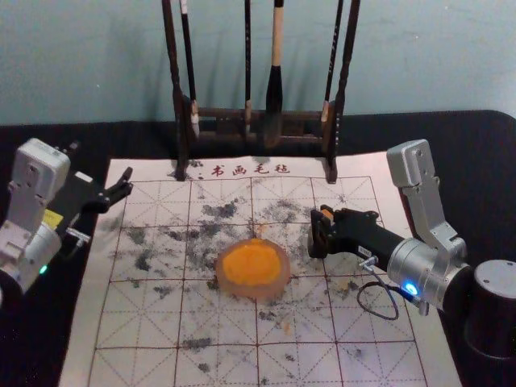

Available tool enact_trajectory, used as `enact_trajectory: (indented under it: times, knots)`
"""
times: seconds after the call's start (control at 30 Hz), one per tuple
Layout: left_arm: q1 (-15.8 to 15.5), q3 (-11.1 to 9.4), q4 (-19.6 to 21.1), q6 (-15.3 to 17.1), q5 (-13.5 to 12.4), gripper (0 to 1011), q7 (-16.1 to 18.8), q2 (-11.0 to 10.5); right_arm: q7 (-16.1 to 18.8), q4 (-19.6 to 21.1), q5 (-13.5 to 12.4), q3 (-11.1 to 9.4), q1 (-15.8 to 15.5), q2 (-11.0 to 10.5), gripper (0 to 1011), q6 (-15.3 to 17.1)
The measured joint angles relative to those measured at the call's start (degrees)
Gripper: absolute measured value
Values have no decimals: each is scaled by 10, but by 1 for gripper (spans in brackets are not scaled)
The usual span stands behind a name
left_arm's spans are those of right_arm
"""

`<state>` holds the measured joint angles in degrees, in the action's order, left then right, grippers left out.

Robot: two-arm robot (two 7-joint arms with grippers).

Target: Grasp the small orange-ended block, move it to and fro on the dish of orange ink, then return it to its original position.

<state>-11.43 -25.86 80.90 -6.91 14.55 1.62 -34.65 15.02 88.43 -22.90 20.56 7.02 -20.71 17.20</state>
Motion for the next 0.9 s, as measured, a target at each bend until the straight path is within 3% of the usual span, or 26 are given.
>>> enact_trajectory:
  times: [0.53, 0.8, 0.9]
  knots:
    - [0, 0, 0, 0, 0, 1001, 0, 0, 0, 0, 2, 0, 0, 0, 131, -1]
    - [0, 0, 0, 0, 0, 1001, 0, 0, 0, 0, 1, 0, 0, 0, 335, -1]
    - [0, 0, 0, 0, 0, 1001, 0, 0, 0, 0, 0, 0, 0, 0, 469, -1]
